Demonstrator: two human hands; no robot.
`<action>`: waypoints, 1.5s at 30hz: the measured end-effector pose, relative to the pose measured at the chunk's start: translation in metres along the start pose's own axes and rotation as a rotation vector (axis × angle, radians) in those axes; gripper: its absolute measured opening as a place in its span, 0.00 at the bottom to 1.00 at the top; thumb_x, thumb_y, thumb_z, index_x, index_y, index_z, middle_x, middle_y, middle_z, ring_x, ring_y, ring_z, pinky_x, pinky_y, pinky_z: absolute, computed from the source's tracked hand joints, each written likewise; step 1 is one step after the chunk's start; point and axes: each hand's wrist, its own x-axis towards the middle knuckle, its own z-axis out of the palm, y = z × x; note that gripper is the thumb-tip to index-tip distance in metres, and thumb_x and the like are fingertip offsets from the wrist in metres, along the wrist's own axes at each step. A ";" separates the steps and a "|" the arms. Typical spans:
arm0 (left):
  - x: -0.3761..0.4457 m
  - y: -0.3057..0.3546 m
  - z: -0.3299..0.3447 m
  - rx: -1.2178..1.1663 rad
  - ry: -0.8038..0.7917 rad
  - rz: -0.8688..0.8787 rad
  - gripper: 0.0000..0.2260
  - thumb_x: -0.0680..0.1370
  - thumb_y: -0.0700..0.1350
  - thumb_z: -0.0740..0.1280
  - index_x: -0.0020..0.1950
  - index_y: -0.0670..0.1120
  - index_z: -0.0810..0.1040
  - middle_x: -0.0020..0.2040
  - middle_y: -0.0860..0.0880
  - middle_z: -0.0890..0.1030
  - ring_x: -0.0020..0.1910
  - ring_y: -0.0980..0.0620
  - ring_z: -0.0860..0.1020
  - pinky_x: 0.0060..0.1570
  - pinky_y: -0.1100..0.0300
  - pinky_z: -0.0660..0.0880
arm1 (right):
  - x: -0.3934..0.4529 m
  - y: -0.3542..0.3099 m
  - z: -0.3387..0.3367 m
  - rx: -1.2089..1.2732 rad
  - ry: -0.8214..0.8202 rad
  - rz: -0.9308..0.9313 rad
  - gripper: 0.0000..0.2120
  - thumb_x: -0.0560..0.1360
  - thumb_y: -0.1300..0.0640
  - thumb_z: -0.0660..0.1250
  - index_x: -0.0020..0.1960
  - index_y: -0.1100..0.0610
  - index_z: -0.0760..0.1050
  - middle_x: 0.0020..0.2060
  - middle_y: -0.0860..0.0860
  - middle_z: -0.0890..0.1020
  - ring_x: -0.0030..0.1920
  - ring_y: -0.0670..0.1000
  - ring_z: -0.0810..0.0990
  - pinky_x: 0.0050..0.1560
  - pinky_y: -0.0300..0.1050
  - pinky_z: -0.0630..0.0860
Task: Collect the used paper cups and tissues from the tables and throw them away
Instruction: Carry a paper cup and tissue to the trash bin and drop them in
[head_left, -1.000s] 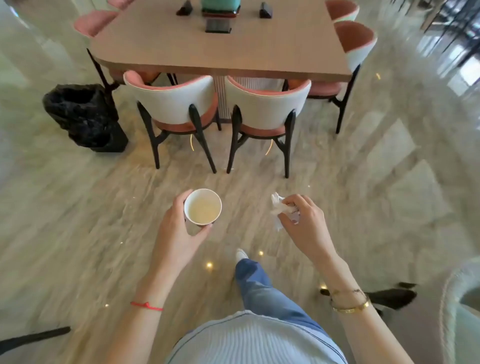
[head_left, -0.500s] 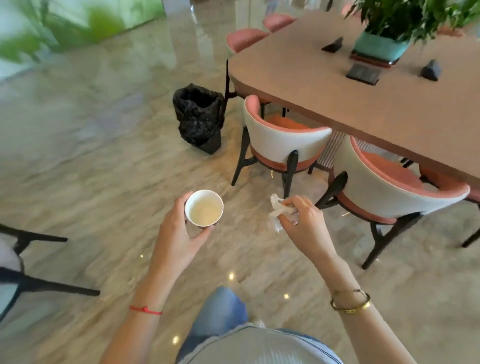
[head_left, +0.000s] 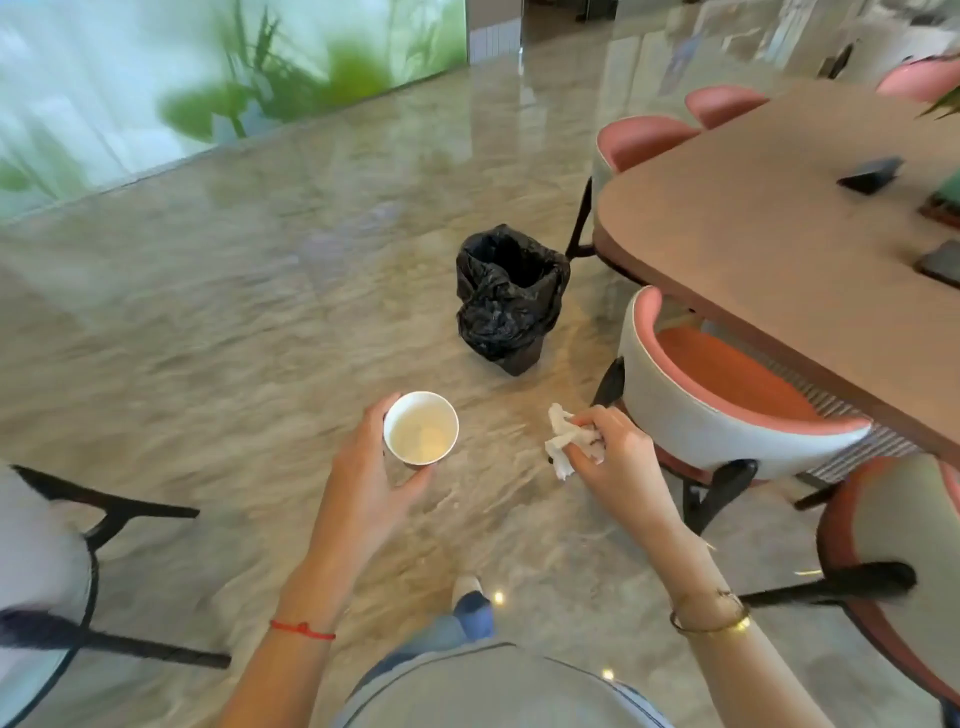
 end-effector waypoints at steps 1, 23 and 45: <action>0.024 -0.005 0.000 0.001 -0.002 0.003 0.34 0.67 0.45 0.79 0.69 0.50 0.68 0.62 0.54 0.77 0.57 0.49 0.77 0.56 0.51 0.75 | 0.024 -0.003 0.006 0.008 0.008 -0.008 0.09 0.72 0.60 0.71 0.51 0.57 0.76 0.44 0.47 0.76 0.41 0.45 0.74 0.41 0.27 0.68; 0.509 -0.055 0.157 -0.032 -0.082 0.017 0.33 0.68 0.49 0.78 0.68 0.51 0.67 0.61 0.54 0.76 0.57 0.52 0.76 0.55 0.52 0.75 | 0.498 0.100 0.062 0.023 -0.037 0.127 0.06 0.73 0.58 0.67 0.50 0.53 0.74 0.46 0.48 0.75 0.44 0.49 0.74 0.41 0.41 0.69; 0.894 -0.142 0.329 0.059 -0.390 -0.084 0.33 0.70 0.48 0.78 0.71 0.48 0.66 0.66 0.48 0.73 0.62 0.46 0.73 0.55 0.54 0.72 | 0.864 0.215 0.169 -0.066 -0.324 0.421 0.14 0.75 0.57 0.65 0.59 0.57 0.71 0.57 0.55 0.75 0.54 0.55 0.75 0.52 0.48 0.75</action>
